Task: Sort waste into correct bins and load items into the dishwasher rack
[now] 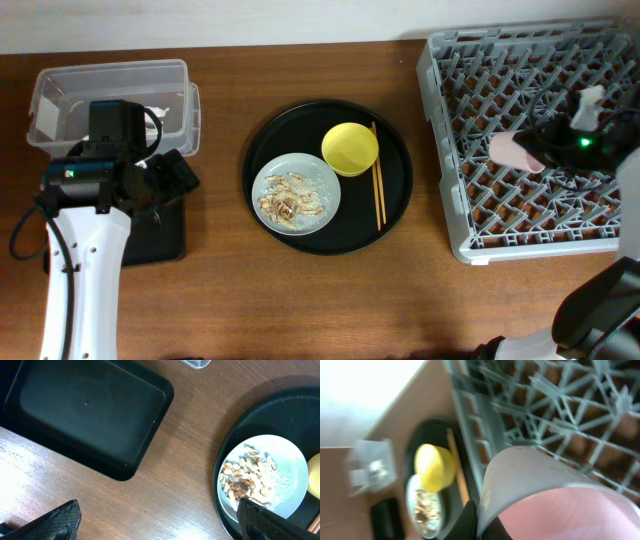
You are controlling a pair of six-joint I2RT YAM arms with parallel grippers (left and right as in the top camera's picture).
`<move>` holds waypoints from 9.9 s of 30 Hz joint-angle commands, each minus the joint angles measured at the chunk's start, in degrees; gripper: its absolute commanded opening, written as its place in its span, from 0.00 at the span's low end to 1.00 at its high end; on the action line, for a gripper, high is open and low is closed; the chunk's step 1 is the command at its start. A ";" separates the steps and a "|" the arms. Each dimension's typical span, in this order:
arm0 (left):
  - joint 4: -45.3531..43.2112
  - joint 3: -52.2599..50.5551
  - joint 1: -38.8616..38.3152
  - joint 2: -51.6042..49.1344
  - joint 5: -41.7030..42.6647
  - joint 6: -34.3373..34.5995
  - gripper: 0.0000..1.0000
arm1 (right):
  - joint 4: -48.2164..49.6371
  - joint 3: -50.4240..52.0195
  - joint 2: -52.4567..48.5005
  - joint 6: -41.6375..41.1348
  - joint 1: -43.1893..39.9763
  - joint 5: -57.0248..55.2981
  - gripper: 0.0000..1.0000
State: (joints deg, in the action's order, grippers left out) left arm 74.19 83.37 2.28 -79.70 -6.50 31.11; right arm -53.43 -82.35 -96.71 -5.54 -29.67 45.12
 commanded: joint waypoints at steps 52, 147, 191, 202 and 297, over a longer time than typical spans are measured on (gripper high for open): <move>0.04 0.04 0.24 0.76 -0.85 0.57 0.99 | -10.71 -6.40 8.98 -3.41 -7.87 -5.29 0.59; 0.04 0.04 0.24 0.76 -0.85 0.57 0.99 | -21.14 -57.37 -25.14 12.44 0.02 14.05 0.04; 0.04 0.04 0.24 0.76 -0.85 0.57 0.99 | -11.13 -60.78 -42.84 -2.51 -4.15 11.76 0.27; 0.04 0.04 0.24 0.76 -0.85 0.57 0.99 | -17.92 -62.75 -31.82 -3.96 -6.88 -1.03 0.45; 0.07 0.04 0.24 0.76 -0.85 0.57 0.99 | -43.89 -66.03 -1.16 -5.07 45.46 -16.85 0.98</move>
State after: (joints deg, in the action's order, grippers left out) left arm 74.19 83.35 2.28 -79.70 -6.50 31.11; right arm -96.97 -148.53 -98.04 -10.44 15.27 27.14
